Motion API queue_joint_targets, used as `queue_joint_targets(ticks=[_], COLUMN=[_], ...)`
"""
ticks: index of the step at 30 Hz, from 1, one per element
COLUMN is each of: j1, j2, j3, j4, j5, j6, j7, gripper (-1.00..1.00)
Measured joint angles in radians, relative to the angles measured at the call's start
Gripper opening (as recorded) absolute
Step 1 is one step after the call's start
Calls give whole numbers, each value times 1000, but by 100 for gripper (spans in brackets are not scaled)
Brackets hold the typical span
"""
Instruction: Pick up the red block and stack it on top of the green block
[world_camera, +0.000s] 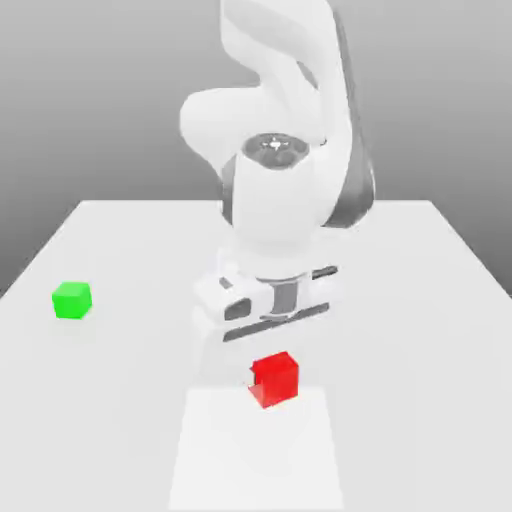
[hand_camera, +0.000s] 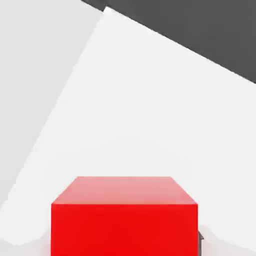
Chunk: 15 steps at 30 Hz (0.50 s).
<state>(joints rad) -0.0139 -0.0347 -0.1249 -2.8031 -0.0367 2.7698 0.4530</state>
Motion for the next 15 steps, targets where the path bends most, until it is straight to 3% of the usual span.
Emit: queue_joint_targets(ticks=[15], j1=[-459], j2=[-115], j3=[-257], j4=[-43], j5=[-131], j6=[-63], j7=[463], gripper=[-100])
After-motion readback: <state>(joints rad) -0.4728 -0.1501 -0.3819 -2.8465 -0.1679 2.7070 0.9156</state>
